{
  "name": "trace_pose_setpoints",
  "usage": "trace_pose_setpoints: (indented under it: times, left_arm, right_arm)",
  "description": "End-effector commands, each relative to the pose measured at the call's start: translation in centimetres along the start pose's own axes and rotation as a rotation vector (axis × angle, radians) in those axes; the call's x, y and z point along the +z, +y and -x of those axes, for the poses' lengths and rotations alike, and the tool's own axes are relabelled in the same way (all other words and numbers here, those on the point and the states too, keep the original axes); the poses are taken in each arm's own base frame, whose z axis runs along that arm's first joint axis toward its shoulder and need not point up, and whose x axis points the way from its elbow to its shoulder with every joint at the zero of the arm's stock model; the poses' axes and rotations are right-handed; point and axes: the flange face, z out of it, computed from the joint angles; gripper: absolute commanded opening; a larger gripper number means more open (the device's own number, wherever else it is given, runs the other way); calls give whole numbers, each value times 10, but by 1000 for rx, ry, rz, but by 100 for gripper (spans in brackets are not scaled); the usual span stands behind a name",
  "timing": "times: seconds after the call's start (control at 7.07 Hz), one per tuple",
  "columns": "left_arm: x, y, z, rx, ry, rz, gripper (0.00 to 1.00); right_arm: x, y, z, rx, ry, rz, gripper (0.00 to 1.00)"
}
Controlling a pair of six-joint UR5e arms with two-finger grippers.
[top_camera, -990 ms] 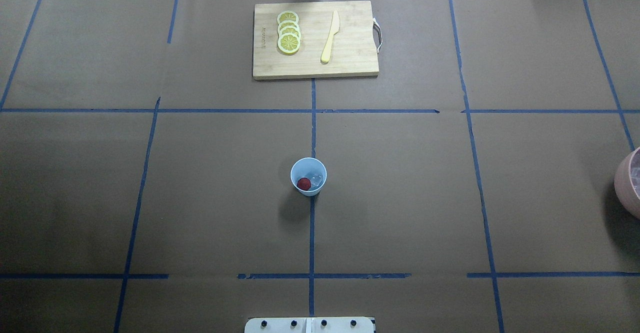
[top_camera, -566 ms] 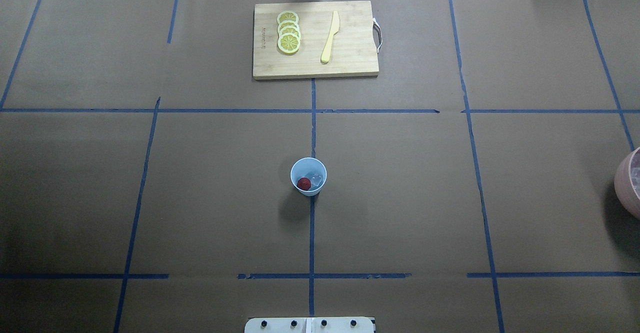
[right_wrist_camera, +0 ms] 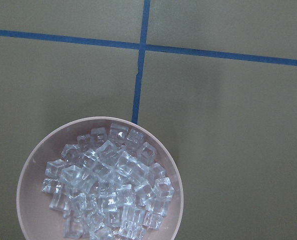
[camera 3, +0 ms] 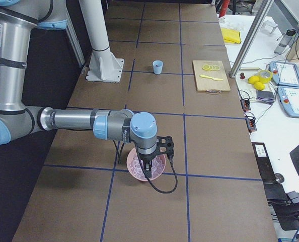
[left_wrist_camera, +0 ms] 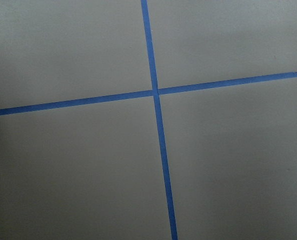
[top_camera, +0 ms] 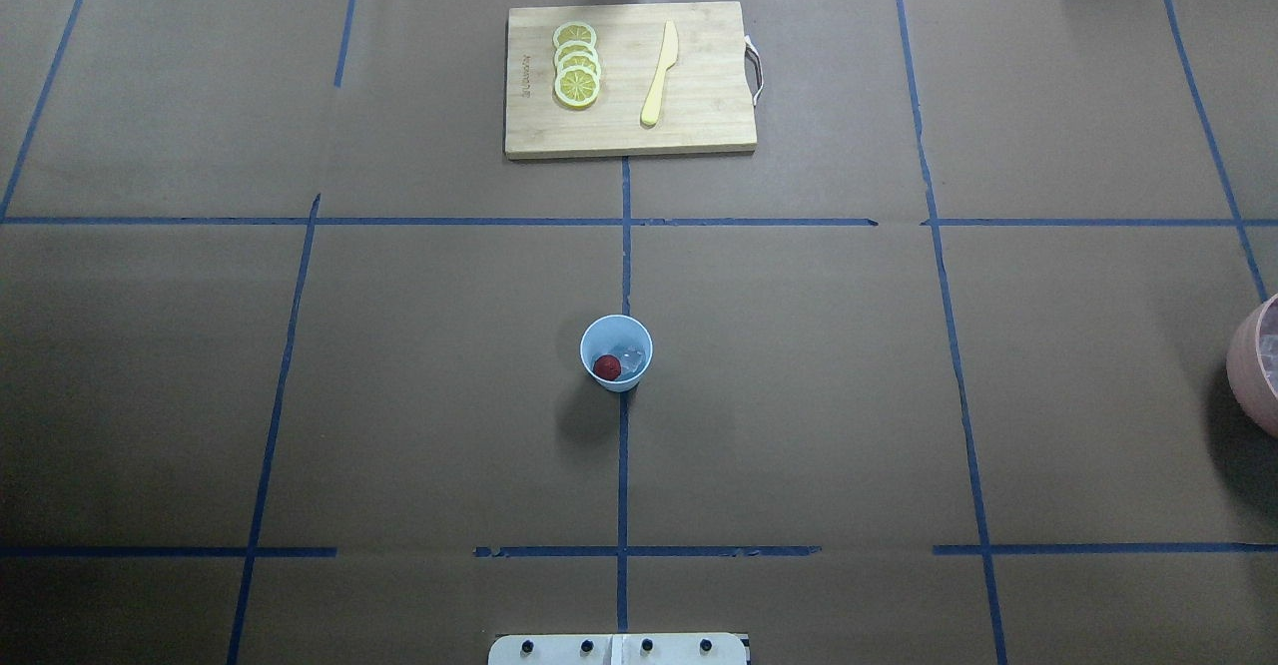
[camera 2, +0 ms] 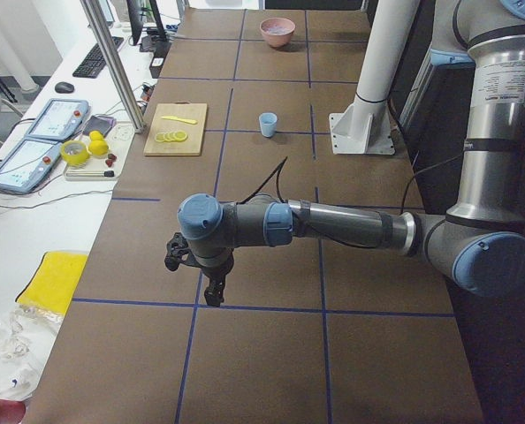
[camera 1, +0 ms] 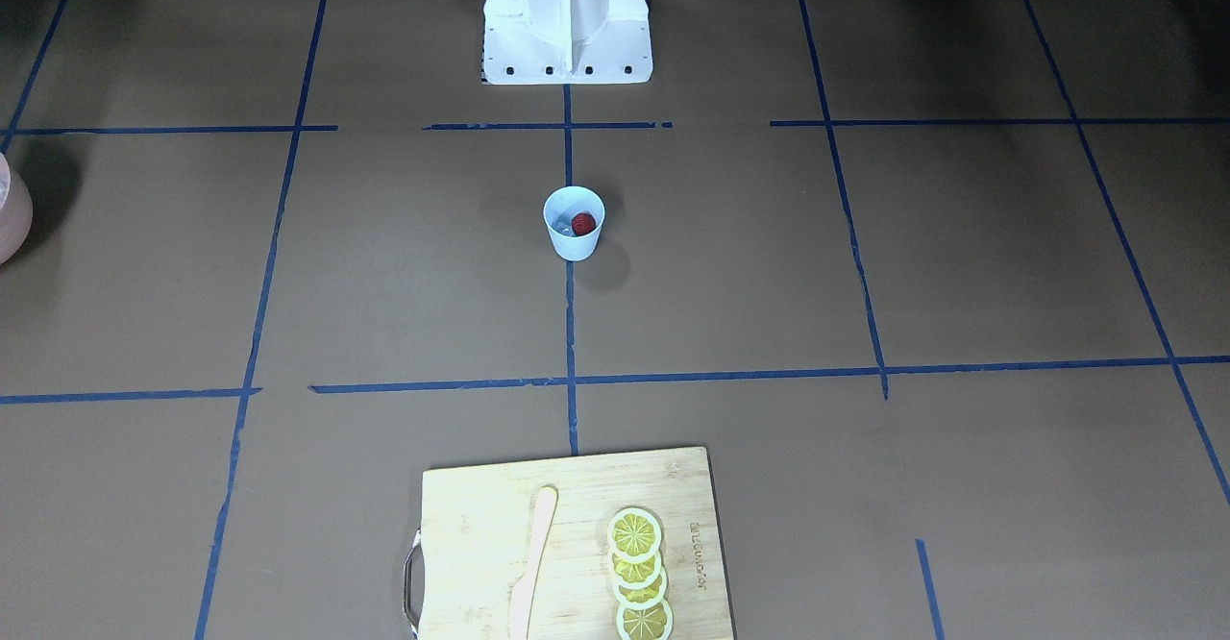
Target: Put ice and strawberries in cup
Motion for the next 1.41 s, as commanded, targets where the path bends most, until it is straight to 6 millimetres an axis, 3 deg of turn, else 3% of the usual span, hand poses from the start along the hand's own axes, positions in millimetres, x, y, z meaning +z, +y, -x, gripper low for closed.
trace_pose_setpoints:
  times: [0.0,1.27]
  left_arm:
    - [8,16,7,-19,3,15,100]
    - [10,16,8,-20,-10,23,100]
  right_arm:
    - [0,0,0,1,-1,0,100]
    - [0,-2,1,-5,-2,0,100]
